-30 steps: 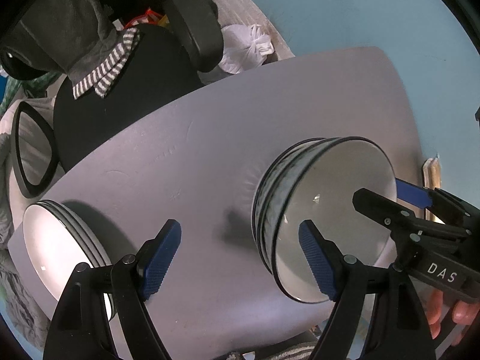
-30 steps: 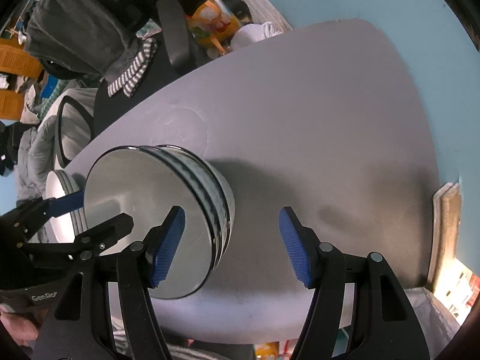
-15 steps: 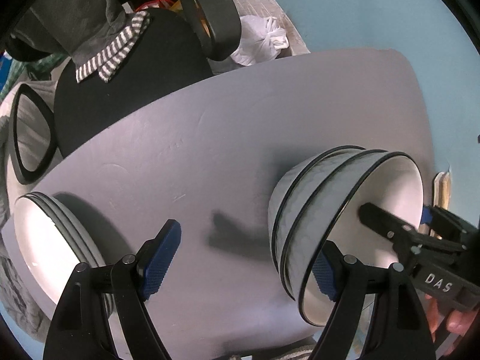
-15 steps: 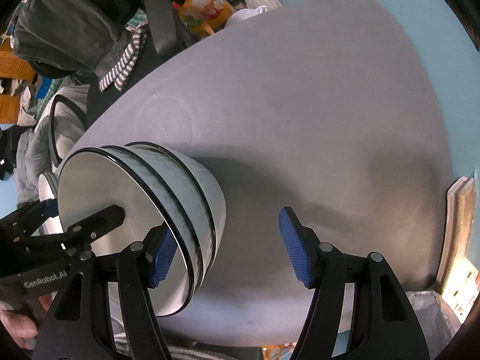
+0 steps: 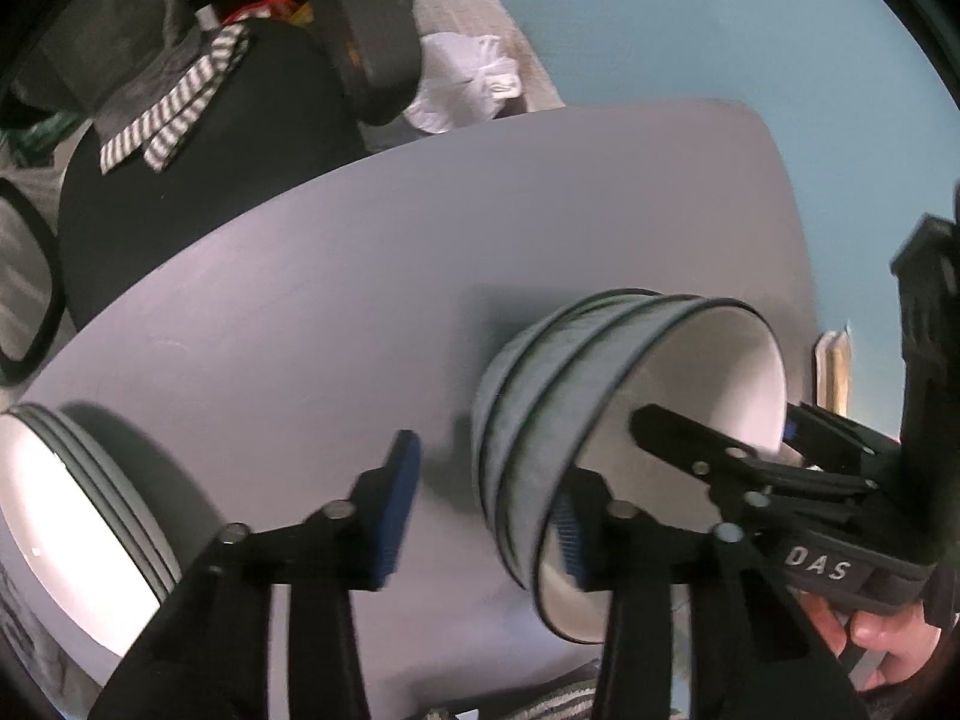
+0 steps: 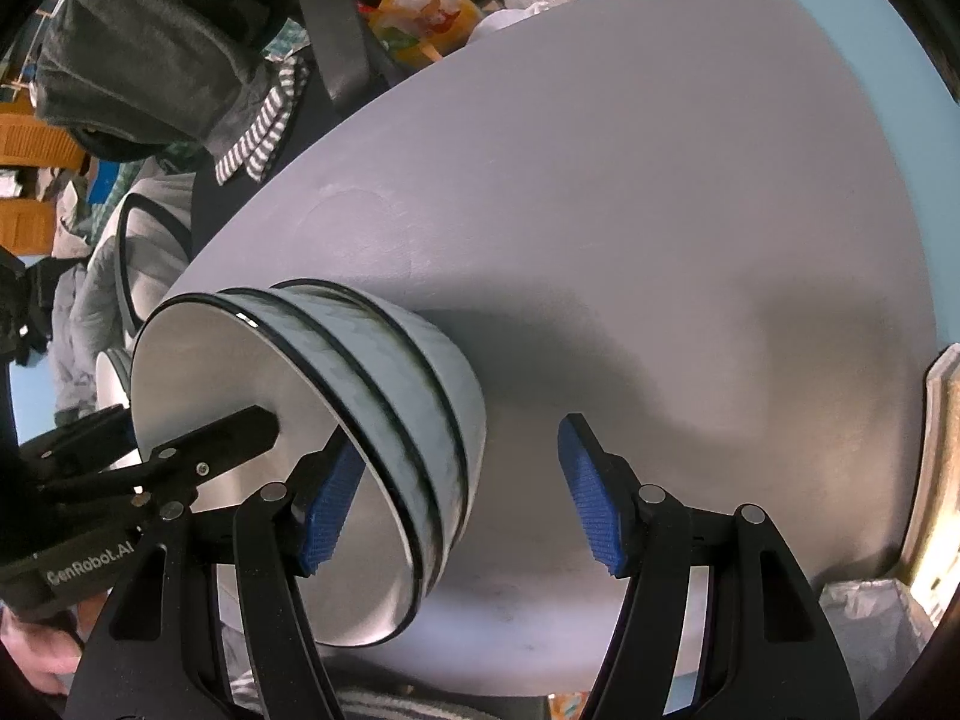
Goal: Organize plates and bowls
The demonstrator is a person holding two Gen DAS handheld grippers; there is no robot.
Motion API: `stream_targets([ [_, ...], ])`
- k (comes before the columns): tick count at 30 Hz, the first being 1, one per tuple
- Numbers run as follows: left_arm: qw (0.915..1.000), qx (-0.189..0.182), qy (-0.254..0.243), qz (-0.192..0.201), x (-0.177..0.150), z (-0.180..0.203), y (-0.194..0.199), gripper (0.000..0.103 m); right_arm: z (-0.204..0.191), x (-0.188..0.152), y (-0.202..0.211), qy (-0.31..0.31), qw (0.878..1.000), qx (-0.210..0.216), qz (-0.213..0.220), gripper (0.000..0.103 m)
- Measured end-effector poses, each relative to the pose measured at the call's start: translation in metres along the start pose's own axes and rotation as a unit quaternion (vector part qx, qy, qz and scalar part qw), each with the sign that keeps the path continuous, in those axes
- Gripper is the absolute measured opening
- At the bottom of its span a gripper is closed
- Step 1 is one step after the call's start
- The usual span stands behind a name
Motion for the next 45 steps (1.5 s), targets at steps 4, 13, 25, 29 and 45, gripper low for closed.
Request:
stream_targets([
  [4, 1.0, 0.001, -0.005, -0.004, -0.001, 0.003, -0.002, 0.029, -0.012, 0.0, -0.002, 0.006, 1.0, 0.019, -0.003, 0.05],
  [13, 0.9998, 0.001, -0.019, -0.003, -0.007, 0.004, -0.004, 0.023, -0.015, 0.001, -0.001, 0.002, 1.0, 0.013, 0.003, 0.044],
  [25, 0.9982, 0.03, -0.051, 0.006, -0.014, 0.002, 0.002, 0.018, -0.01, 0.0, 0.008, 0.01, 1.0, -0.017, 0.014, 0.02],
  [29, 0.9983, 0.03, -0.05, 0.004, -0.015, 0.001, 0.002, 0.017, -0.013, 0.002, 0.007, 0.024, 0.999, -0.032, 0.012, 0.02],
  [45, 0.9978, 0.048, -0.043, 0.016, -0.025, -0.015, 0.014, 0.017, -0.031, -0.008, 0.0, 0.024, 0.999, -0.026, -0.002, 0.017],
])
Point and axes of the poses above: each gripper's, at about its wrist camera, not at the fingertips, and y roughly against the way its jaws point, z to its right, x to its top, the point moved 9 cm from there along -y, roughly the way its jaws point, and after that the axes turned 6 degrees about x, right-handed, at the moved point
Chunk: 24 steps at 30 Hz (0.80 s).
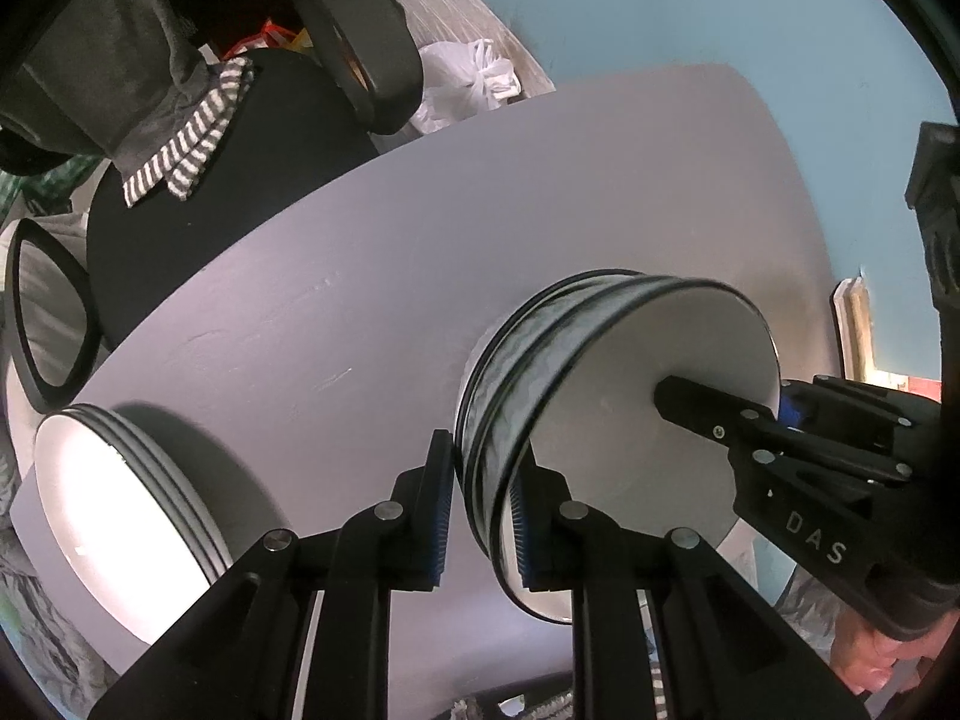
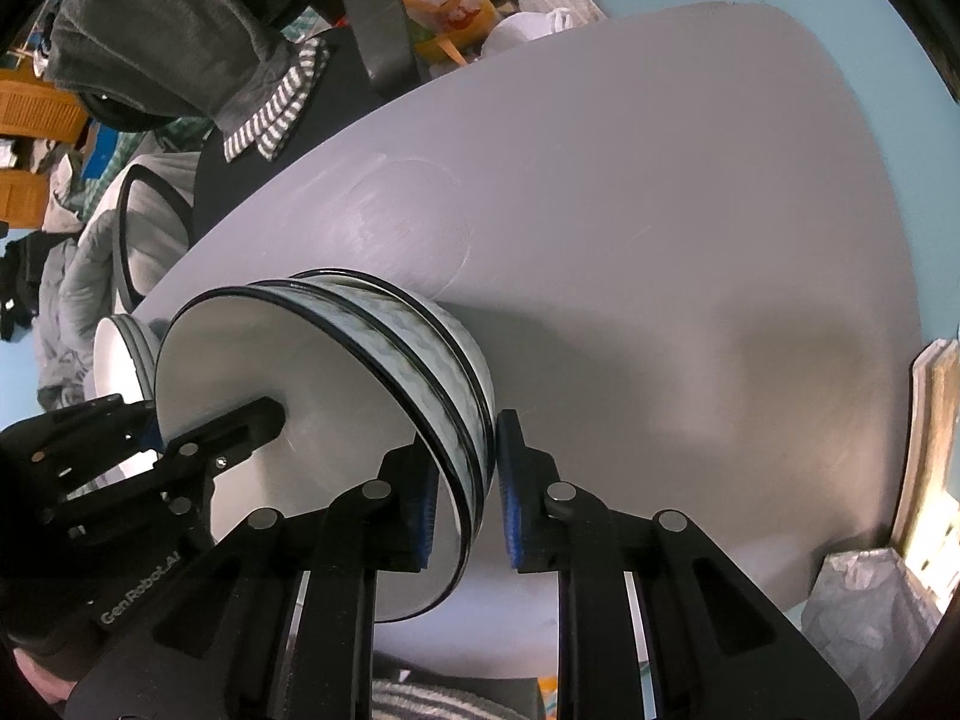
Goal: Organize plates and bowls
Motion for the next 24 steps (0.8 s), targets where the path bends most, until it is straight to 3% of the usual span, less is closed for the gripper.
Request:
stream_targets([
  [24, 0.9996, -0.008, 0.027, 0.005, -0.007, -0.026, 0.011, 0.017, -0.03, -0.003, -0.002, 0.005, 1.0, -0.013, -0.008, 0.015],
])
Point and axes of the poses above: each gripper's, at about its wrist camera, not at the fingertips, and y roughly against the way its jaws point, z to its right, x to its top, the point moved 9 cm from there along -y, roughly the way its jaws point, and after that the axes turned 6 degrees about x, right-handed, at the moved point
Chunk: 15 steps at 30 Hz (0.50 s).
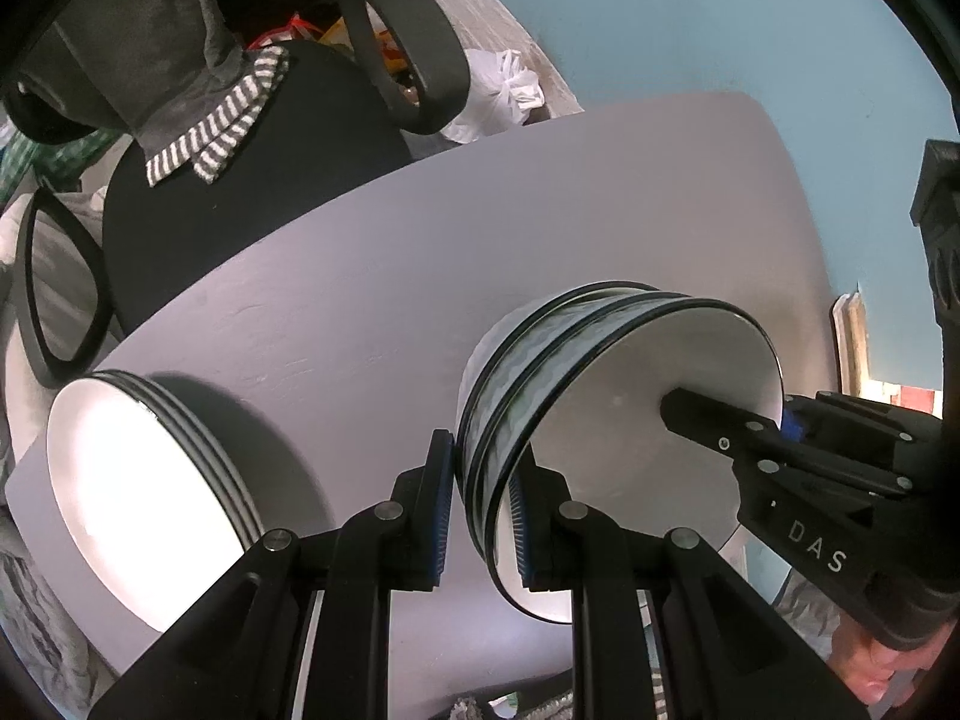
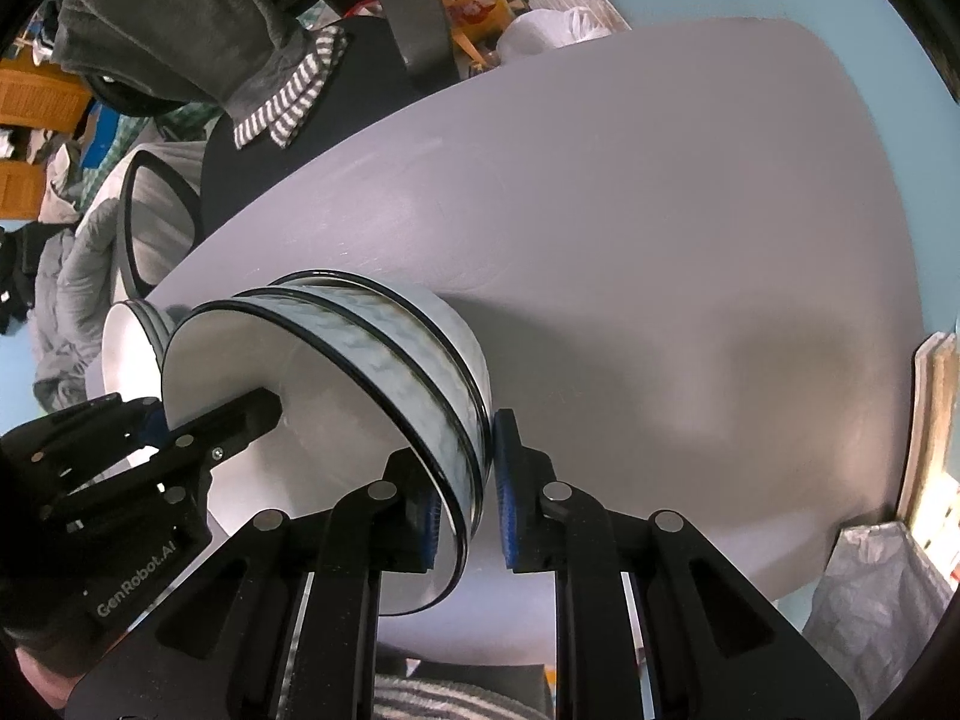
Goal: Organize plates and bowls
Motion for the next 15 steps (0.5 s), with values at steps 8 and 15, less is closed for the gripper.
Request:
stream_targets([
  [8, 0.9998, -0.008, 0.018, 0.011, -0.012, -0.018, 0.017, 0.017, -0.022, -0.001, 0.008, 0.016, 1.0, 0.0, 0.003, 0.015],
  [15, 0.9986, -0.013, 0.042, 0.028, -0.028, -0.044, 0.037, 0.017, -0.054, -0.004, 0.015, 0.036, 0.999, 0.002, 0.008, 0.015],
])
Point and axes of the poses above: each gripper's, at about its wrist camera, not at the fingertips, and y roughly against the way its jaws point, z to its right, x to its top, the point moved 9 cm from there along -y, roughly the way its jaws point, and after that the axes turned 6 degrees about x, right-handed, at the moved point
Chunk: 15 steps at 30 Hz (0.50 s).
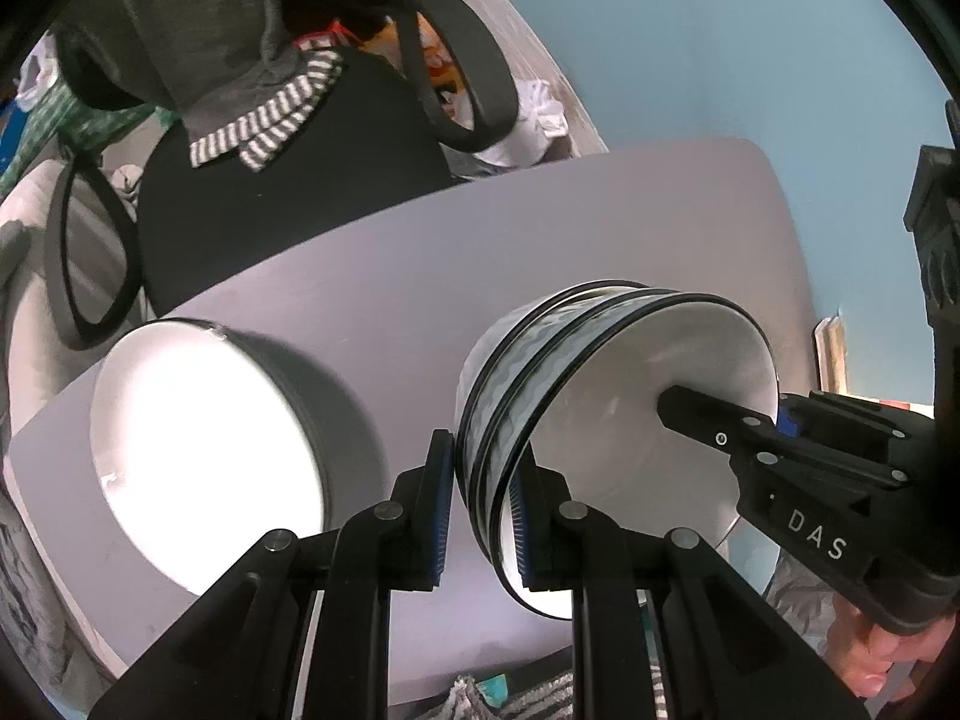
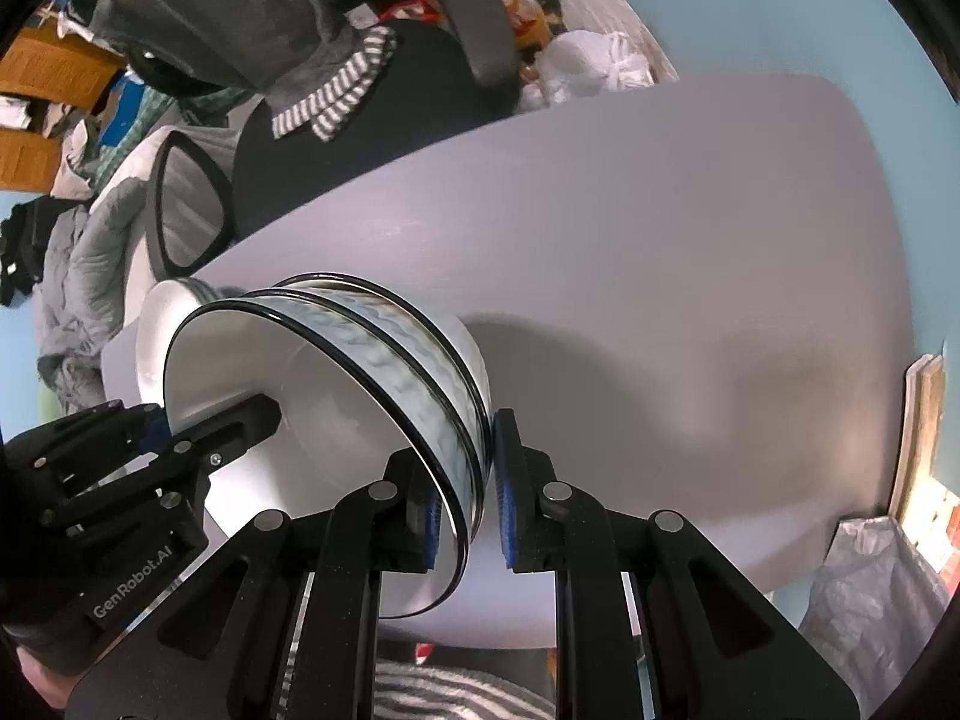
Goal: Organize plates and bowls
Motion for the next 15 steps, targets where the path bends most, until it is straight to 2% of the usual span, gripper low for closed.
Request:
stream_targets([
  [15, 0.9972, 0.013, 0.063, 0.039, -0.027, -0.089, 0.043, 0.017, -0.1, 0.004, -0.01, 0.076, 0.997, -0.005, 0.006, 0.015],
])
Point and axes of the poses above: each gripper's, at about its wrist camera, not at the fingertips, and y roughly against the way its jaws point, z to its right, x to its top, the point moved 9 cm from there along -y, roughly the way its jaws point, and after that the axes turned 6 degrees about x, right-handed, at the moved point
